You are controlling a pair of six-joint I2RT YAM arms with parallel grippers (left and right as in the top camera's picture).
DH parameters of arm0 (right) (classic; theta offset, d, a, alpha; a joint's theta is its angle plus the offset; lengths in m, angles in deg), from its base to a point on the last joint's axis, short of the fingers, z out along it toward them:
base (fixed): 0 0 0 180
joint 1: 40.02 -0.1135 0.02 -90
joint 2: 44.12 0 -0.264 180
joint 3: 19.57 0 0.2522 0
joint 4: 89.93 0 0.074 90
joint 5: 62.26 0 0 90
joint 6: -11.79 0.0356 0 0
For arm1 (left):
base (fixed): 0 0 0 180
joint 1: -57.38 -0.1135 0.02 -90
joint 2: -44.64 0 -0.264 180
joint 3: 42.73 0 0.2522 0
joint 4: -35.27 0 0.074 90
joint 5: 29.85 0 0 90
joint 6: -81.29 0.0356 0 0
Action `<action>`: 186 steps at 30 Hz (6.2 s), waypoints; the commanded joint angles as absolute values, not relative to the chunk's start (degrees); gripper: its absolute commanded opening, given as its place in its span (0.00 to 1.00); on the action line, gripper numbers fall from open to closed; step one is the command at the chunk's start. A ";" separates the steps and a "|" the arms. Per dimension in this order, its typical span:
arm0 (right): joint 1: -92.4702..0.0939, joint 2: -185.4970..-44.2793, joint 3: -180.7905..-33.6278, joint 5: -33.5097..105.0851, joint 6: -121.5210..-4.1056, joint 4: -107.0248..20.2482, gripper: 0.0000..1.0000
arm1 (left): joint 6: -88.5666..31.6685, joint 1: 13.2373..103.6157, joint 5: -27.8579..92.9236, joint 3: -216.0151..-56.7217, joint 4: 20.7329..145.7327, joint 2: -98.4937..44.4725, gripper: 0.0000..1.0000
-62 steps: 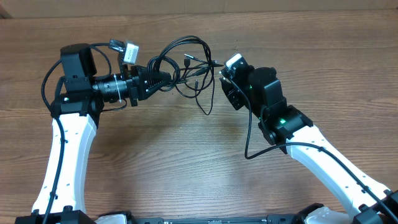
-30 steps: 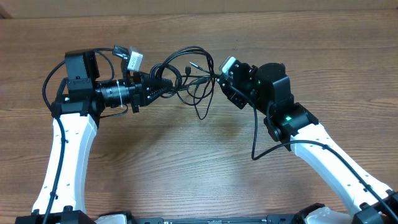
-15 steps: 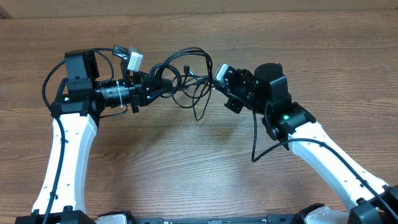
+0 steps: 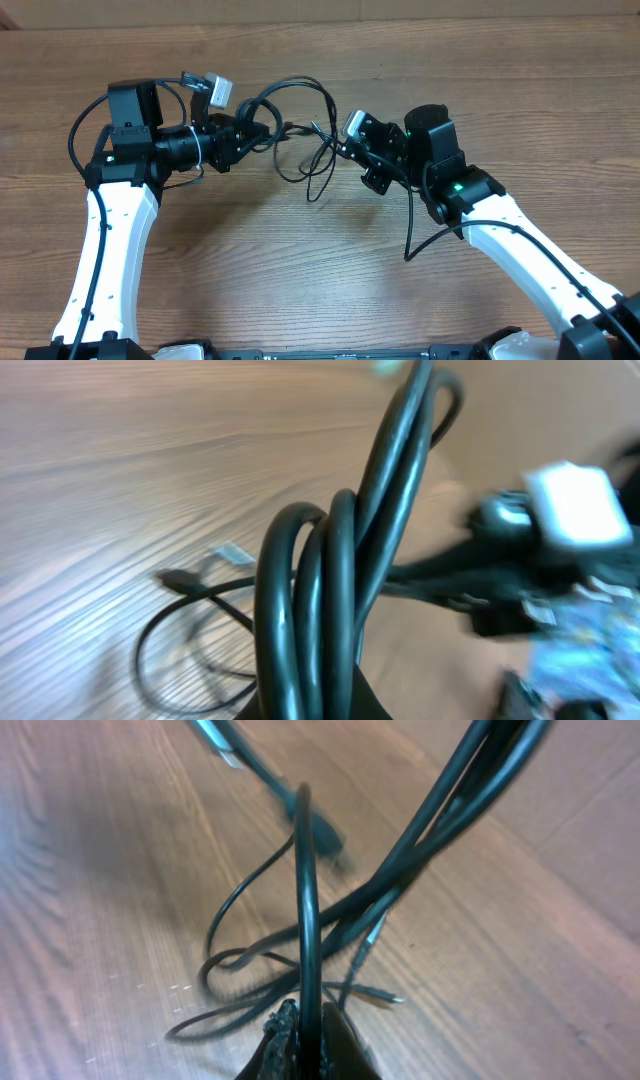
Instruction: Untangle cables
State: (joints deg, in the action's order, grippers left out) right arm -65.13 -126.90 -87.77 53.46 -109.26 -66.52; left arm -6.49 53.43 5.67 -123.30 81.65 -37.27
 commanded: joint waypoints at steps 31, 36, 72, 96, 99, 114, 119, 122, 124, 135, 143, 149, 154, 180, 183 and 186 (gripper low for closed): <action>-65.13 -114.09 -88.69 81.85 -106.75 -62.35 0.04 | -33.16 54.11 30.92 -124.76 81.78 -35.92 0.04; -65.13 -114.09 -88.69 81.89 -106.75 -63.46 0.04 | -31.83 56.12 30.06 -124.76 81.69 -35.94 0.04; -65.04 -118.31 -88.69 52.61 -106.77 -68.25 0.04 | -13.38 64.49 7.94 -124.76 83.16 -35.92 0.04; -65.02 -124.93 -88.69 39.65 -105.00 -66.46 0.14 | -11.87 64.49 5.01 -124.76 84.36 -35.92 0.04; -65.02 -124.93 -88.69 37.90 -103.01 -65.89 0.61 | -11.89 64.49 5.01 -124.76 84.34 -35.92 0.04; -65.02 -124.78 -88.69 45.13 -98.68 -65.91 1.00 | -11.85 64.49 5.26 -124.76 83.88 -35.92 0.04; -65.02 -122.77 -88.69 51.80 -98.48 -66.22 1.00 | -11.41 64.49 12.95 -124.76 84.66 -35.92 0.04; -65.02 -120.80 -88.69 57.50 -98.48 -66.26 1.00 | -10.78 64.49 18.81 -124.76 85.25 -35.92 0.04; -65.02 -119.62 -88.69 60.39 -97.19 -66.24 1.00 | -7.54 64.51 19.24 -124.76 85.25 -35.92 0.04; -65.02 -118.90 -88.69 61.31 -98.83 -67.09 1.00 | 18.73 64.54 19.24 -124.76 91.20 -35.92 0.04; -65.04 -118.90 -88.69 61.87 -106.92 -68.45 1.00 | 27.01 64.56 17.60 -124.76 92.58 -35.92 0.04; -65.04 -118.90 -88.69 68.15 -112.04 -69.71 1.00 | 32.00 64.60 15.53 -124.76 92.93 -35.92 0.04; -65.04 -118.90 -88.69 69.06 -112.21 -72.62 1.00 | 33.66 64.67 14.81 -124.76 93.98 -35.94 0.04; -65.02 -118.92 -88.69 74.11 -112.19 -68.12 0.44 | 41.66 73.91 12.93 -124.76 93.78 -35.94 0.04; -65.04 -118.94 -88.69 74.14 -112.19 -68.05 0.35 | 41.66 73.91 12.60 -124.76 93.67 -35.94 0.04; -65.04 -119.07 -88.69 74.14 -112.19 -67.44 0.04 | 41.57 73.91 12.53 -124.76 93.34 -35.94 0.04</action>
State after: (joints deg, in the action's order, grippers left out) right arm -65.70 -119.82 -87.77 74.92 -112.32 -67.84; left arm 39.93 74.24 13.30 -123.30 93.49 -37.27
